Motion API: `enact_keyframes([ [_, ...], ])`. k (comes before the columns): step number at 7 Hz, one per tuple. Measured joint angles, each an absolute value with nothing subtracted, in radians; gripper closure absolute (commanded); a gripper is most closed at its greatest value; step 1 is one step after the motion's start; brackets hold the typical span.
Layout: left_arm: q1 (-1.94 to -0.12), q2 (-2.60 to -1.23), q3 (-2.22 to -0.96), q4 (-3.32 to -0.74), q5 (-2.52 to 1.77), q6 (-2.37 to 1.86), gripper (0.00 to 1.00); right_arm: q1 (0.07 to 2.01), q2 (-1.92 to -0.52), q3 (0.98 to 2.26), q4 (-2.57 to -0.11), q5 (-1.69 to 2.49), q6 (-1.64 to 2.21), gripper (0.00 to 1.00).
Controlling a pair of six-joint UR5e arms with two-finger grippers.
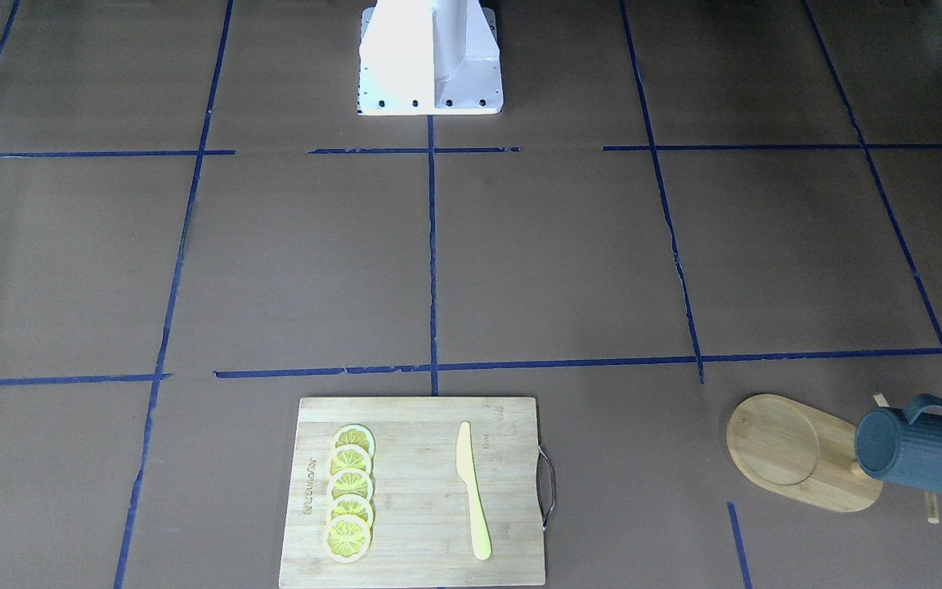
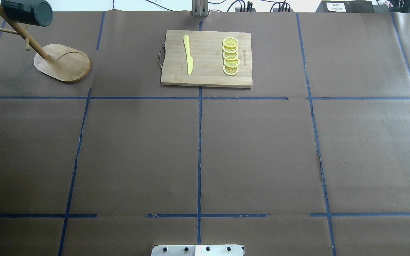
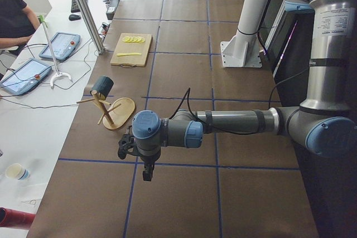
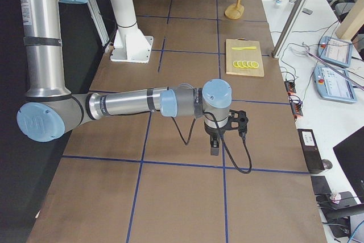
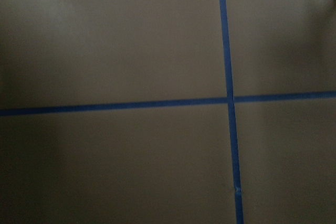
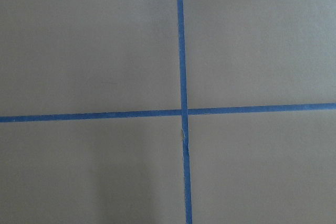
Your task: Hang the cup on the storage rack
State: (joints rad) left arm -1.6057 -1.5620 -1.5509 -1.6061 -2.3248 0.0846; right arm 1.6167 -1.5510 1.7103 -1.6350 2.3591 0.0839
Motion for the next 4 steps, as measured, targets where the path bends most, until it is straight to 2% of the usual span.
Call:
enact_keyframes([
  [4,-1.597,-1.605,-1.536,-1.476,-2.334,0.161,0.00,1.618,-1.601,1.635,-1.629,2.431,-0.047,0.00],
])
